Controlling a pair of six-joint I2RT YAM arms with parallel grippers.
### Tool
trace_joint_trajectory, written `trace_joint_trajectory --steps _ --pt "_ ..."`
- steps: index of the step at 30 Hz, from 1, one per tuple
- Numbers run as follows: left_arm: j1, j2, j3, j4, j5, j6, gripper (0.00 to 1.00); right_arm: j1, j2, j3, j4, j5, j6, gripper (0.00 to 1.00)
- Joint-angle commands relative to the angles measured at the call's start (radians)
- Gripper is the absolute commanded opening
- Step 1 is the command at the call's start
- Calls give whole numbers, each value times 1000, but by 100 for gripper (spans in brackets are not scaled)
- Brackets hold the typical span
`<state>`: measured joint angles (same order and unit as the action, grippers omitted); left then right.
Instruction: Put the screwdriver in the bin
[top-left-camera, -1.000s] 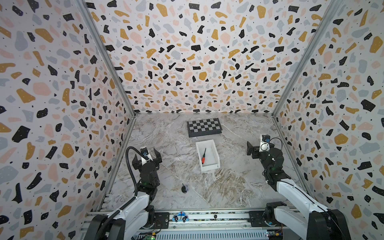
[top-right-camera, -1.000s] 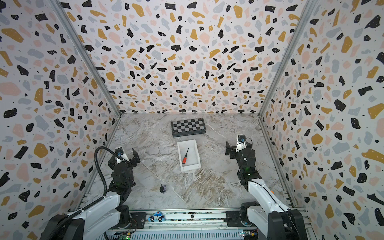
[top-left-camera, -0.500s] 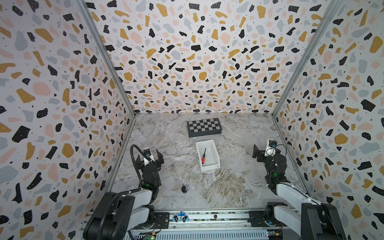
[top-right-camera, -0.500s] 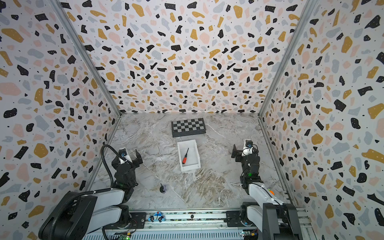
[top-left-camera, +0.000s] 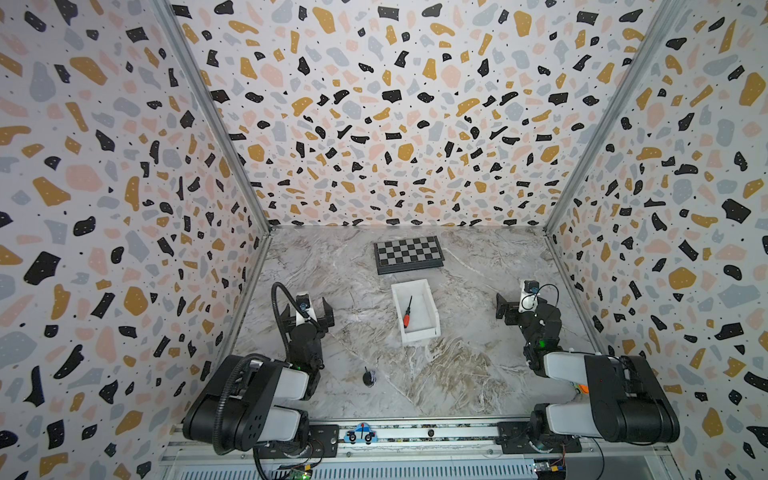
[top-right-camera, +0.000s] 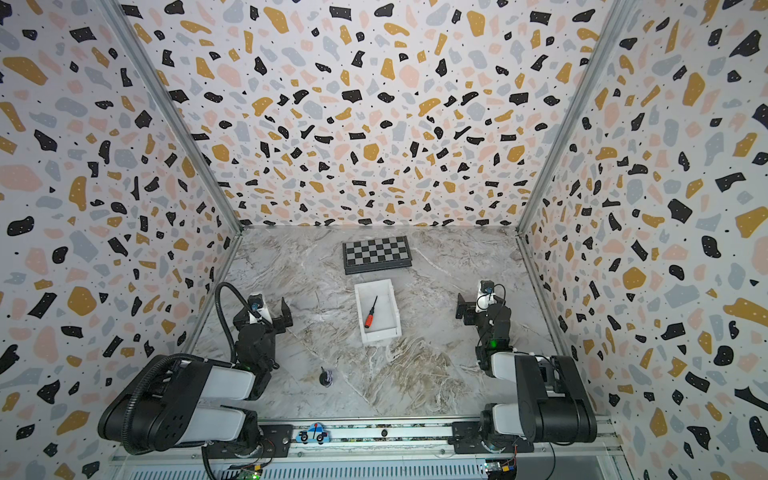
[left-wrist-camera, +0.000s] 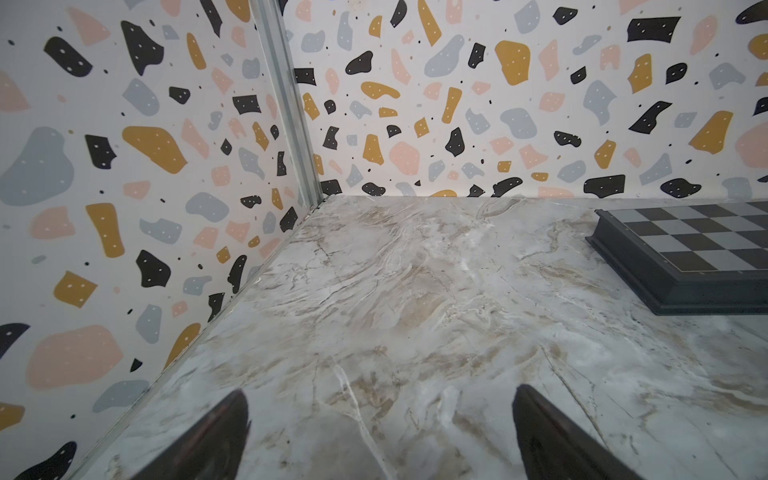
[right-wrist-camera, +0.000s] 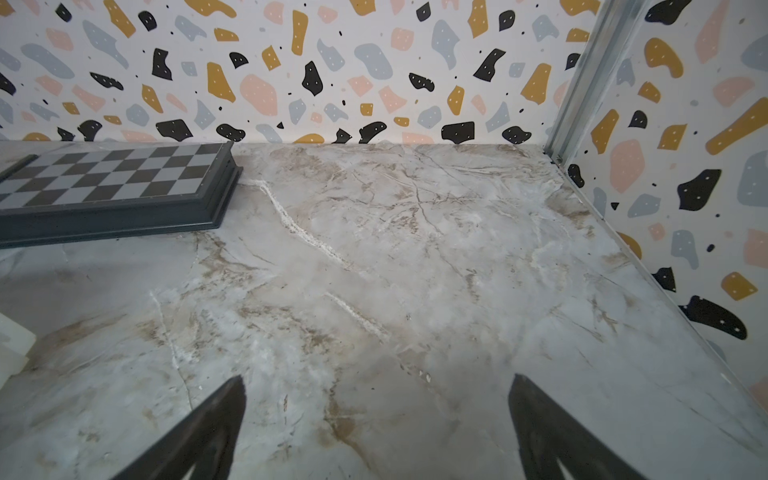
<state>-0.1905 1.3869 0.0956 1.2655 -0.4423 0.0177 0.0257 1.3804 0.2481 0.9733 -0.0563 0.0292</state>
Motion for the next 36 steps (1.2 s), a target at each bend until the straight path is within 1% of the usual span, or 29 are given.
trace_joint_trajectory --steps 1,3,7,9,10,19,36 --pt "8 1 19 19 27 18 100 35 65 16 129 38 -46 99" --pt "8 0 21 17 28 16 100 49 113 -16 234 37 -64 99" --pt "10 -1 20 15 16 10 100 38 115 -20 233 63 -36 99" --pt "10 0 30 -1 -51 -21 100 25 115 -23 240 43 -29 99" --pt "10 4 44 -24 -65 -26 100 24 112 -21 233 39 -32 99" --pt "10 5 42 -20 -68 -26 100 61 106 -34 250 98 -54 99" --pt "10 6 44 -21 -68 -26 100 66 107 -35 253 104 -59 99"
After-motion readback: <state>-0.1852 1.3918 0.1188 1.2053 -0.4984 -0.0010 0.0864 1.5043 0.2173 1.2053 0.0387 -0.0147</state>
